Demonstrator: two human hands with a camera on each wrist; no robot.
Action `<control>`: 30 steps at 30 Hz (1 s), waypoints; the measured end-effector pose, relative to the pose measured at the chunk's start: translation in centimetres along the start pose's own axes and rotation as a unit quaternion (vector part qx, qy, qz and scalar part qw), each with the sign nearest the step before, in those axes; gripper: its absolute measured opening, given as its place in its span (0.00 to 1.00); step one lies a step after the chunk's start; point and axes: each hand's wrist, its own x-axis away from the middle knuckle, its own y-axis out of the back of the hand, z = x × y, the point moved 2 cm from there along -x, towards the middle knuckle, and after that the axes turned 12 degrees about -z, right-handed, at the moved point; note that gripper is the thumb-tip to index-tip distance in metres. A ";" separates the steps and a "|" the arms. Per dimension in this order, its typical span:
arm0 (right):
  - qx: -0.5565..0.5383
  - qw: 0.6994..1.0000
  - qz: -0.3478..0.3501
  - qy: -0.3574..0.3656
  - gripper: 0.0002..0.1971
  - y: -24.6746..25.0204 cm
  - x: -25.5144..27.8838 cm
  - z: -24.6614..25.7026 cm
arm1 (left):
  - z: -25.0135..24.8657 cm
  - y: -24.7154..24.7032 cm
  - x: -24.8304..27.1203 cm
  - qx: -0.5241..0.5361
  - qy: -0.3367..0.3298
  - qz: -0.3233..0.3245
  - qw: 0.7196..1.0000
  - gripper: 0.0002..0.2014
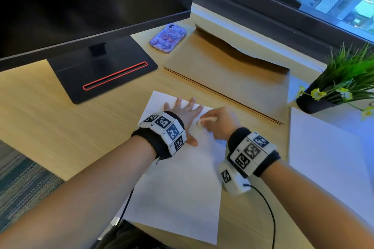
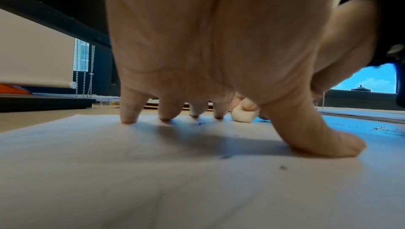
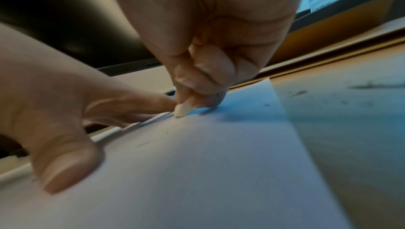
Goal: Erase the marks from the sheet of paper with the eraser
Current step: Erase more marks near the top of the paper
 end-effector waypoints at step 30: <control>0.034 0.999 0.030 0.028 0.08 -1.2 2.8 -0.9 | 0.1 -0.2 -0.1 -0.004 -0.006 0.000 1.000 0.57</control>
